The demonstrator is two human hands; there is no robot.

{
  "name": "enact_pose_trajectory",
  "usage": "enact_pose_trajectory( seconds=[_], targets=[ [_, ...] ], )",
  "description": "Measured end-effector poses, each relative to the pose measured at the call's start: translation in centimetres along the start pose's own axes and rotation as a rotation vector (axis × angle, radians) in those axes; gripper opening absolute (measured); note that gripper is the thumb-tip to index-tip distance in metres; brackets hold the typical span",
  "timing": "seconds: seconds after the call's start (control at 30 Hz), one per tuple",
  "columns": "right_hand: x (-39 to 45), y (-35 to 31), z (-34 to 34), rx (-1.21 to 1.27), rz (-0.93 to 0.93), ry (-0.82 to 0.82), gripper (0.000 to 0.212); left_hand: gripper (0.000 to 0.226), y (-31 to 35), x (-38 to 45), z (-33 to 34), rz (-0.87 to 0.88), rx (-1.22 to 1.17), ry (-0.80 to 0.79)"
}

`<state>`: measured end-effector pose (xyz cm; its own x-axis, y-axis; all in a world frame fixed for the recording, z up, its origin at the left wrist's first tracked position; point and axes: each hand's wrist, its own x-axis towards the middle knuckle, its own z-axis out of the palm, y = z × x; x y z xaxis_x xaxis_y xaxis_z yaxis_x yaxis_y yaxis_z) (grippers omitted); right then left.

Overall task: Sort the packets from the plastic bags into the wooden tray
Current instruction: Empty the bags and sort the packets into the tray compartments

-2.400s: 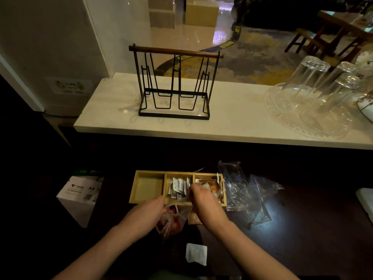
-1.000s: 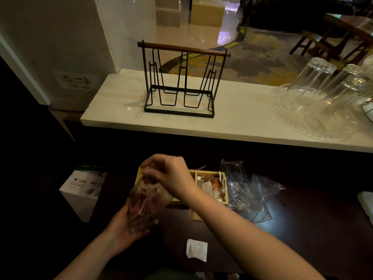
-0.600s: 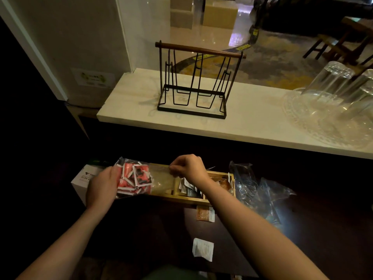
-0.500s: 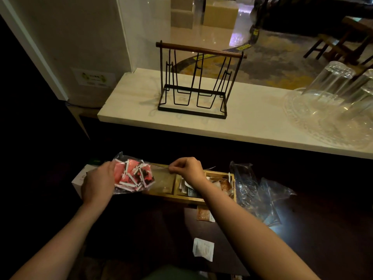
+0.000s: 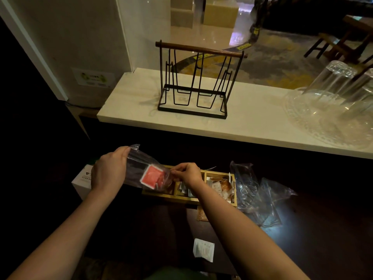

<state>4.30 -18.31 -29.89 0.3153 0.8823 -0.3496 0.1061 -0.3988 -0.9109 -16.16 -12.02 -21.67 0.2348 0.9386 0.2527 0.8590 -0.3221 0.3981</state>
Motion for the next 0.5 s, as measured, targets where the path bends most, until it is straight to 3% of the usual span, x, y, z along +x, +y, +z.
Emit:
enact_pose_trajectory(
  seconds=[0.5],
  targets=[
    [0.1,0.0,-0.6,0.016,-0.051,0.022,0.011,0.034,2.3,1.0,-1.4,0.071,-0.075,0.01]
  ],
)
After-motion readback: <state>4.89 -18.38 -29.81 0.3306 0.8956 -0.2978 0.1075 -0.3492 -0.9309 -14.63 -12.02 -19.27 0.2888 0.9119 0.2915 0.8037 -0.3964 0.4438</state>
